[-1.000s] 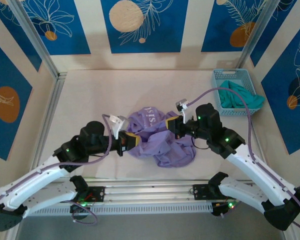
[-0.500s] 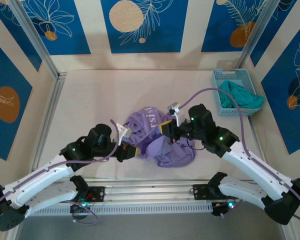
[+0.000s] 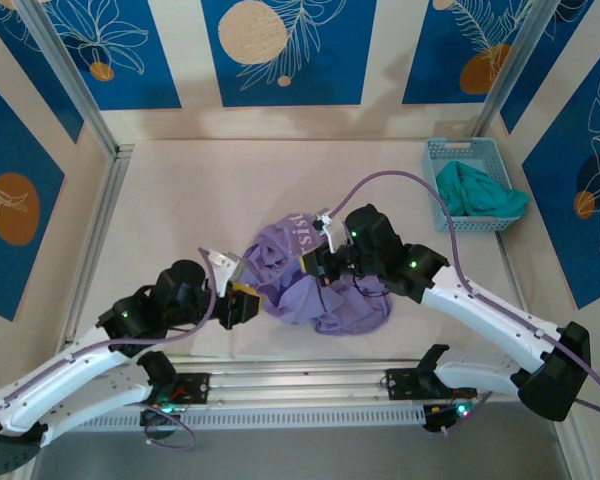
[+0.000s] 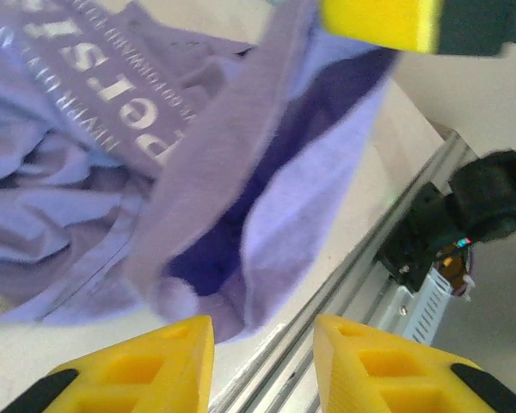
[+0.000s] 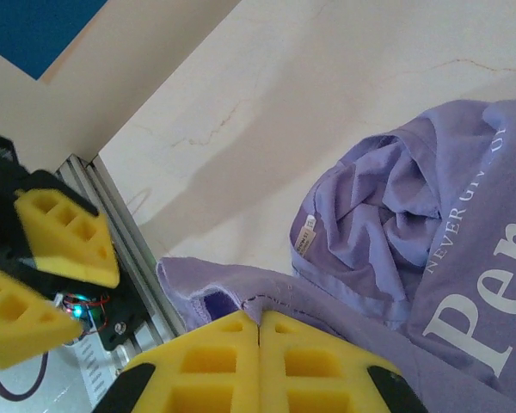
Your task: Fold the inside-out t-shirt
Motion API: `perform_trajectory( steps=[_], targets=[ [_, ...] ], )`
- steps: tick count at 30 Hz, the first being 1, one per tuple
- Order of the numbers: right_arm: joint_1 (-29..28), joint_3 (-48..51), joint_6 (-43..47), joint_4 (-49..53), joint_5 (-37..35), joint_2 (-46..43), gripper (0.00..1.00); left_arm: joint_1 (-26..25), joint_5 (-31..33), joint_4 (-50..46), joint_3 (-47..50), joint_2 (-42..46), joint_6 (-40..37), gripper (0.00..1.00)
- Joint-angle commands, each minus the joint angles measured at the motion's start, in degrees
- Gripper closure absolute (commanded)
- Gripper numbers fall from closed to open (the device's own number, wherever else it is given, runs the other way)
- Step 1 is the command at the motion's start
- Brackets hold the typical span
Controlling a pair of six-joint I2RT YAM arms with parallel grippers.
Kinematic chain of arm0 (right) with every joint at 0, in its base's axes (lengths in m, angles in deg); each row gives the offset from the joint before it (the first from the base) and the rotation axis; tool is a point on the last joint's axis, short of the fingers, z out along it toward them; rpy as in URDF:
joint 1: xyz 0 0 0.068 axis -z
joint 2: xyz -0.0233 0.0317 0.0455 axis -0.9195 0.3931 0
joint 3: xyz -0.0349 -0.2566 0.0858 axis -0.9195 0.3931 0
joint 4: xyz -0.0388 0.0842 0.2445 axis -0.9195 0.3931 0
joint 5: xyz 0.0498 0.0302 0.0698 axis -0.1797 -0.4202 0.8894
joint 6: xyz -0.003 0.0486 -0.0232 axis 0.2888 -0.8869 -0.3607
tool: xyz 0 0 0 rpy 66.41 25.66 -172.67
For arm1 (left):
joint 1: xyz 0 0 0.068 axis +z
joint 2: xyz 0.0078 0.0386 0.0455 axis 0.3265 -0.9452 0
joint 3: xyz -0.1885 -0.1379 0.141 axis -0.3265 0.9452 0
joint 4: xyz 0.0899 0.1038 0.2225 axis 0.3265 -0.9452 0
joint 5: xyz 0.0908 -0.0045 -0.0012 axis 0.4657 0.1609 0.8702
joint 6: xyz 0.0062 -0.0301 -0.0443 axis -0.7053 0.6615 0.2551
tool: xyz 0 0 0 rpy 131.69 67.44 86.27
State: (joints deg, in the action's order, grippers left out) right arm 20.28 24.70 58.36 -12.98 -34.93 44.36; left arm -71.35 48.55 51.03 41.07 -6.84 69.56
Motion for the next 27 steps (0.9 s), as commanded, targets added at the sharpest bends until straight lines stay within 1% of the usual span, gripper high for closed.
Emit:
perform_trajectory(
  steps=[1,4,7,11,14,18,21,22,25,27],
  targets=[
    [-0.5,-2.0,-1.5,1.0,-0.3,0.3,0.99,-4.1,-2.0,3.4,-1.0,-4.4,-4.7,0.62],
    [-0.5,-2.1,-1.5,1.2,-0.3,0.5,0.99,-8.3,1.9,3.6,-3.6,-10.2,-8.0,0.59],
    [-0.5,-2.5,-1.4,1.5,0.0,0.7,1.0,-8.7,8.2,2.7,-5.5,-14.2,-9.0,0.58],
    [-0.5,-2.9,-1.0,2.4,0.0,0.6,1.0,-8.7,14.8,1.4,-6.0,-16.3,-9.9,0.58],
    [-0.5,-2.8,-1.0,2.5,-0.1,0.2,1.0,-8.6,15.3,1.6,-5.7,-17.6,-10.1,0.58],
    [-0.5,-2.6,-1.0,2.2,-0.1,0.1,0.99,-8.6,12.6,3.3,-5.2,-19.3,-10.2,0.57],
    [-0.5,-2.5,-1.1,2.2,-0.3,0.0,1.0,-8.7,10.4,4.6,-5.0,-20.0,-10.3,0.67],
    [-0.5,-2.4,-1.0,2.2,-0.5,0.0,1.0,-8.7,10.3,4.6,-5.0,-20.1,-10.3,0.74],
    [-0.5,-2.4,-0.5,2.6,-1.9,-0.5,1.0,-8.7,9.6,3.8,-5.1,-19.0,-10.9,0.92],
    [-0.4,-2.5,0.4,3.4,-3.8,-0.8,1.0,-8.7,8.5,2.8,-5.0,-16.9,-11.5,0.98]
  ],
)
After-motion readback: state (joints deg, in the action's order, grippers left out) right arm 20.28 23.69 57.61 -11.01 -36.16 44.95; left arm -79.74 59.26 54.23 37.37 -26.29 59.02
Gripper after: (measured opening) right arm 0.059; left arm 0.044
